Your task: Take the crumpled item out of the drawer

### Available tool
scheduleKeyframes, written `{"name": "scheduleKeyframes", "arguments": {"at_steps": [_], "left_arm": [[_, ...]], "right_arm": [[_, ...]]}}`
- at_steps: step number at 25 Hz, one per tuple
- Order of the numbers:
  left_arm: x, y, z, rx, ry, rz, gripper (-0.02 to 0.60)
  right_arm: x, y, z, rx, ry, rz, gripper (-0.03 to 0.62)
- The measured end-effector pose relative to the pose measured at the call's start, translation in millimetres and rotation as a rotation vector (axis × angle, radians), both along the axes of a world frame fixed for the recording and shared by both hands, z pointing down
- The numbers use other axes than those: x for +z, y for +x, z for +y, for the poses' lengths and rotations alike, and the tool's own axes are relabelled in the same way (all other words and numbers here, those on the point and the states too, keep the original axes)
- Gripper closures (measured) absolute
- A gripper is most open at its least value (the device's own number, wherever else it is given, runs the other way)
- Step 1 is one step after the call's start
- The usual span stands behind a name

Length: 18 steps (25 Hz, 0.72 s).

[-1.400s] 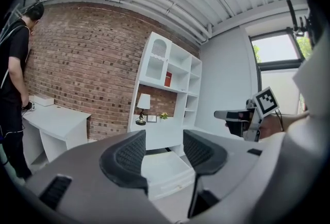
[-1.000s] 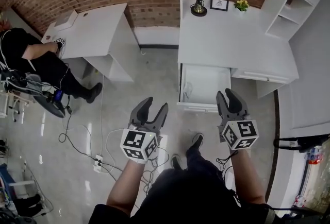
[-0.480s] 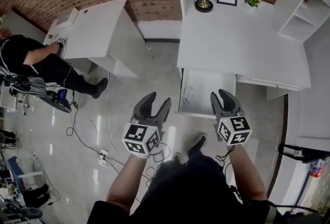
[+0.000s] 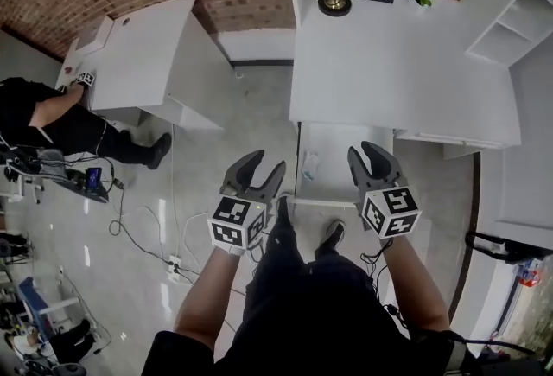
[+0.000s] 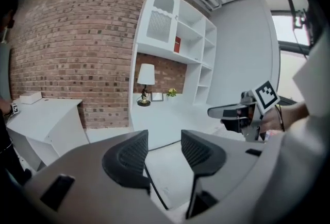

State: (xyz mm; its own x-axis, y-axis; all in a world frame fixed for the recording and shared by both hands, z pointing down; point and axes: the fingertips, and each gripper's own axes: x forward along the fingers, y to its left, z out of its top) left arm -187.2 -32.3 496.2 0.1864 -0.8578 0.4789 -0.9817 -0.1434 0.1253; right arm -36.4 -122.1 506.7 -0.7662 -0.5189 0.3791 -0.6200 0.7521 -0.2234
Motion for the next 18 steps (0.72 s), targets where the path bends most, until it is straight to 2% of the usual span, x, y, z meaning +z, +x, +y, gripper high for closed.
{"name": "scheduleKeyframes", "arguments": {"at_steps": [4, 7, 12, 18], "left_arm": [[47.8, 2.1, -36.1, 0.148, -0.093, 0.008, 0.389], [82.8, 14.9, -58.2, 0.302, -0.173, -0.008, 0.402], [142.4, 33.5, -74.2, 0.529, -0.305, -0.04, 0.407], [210.9, 49.2, -82.4, 0.697, -0.438, -0.126, 0.405]], "right_arm": [[17.5, 11.2, -22.7, 0.135, -0.033, 0.028, 0.48], [25.8, 22.9, -37.1, 0.256, -0.071, 0.033, 0.485], [32.4, 34.0, -47.7, 0.398, -0.084, 0.048, 0.485], [58.1, 59.7, -34.1, 0.531, -0.13, 0.047, 0.487]]}}
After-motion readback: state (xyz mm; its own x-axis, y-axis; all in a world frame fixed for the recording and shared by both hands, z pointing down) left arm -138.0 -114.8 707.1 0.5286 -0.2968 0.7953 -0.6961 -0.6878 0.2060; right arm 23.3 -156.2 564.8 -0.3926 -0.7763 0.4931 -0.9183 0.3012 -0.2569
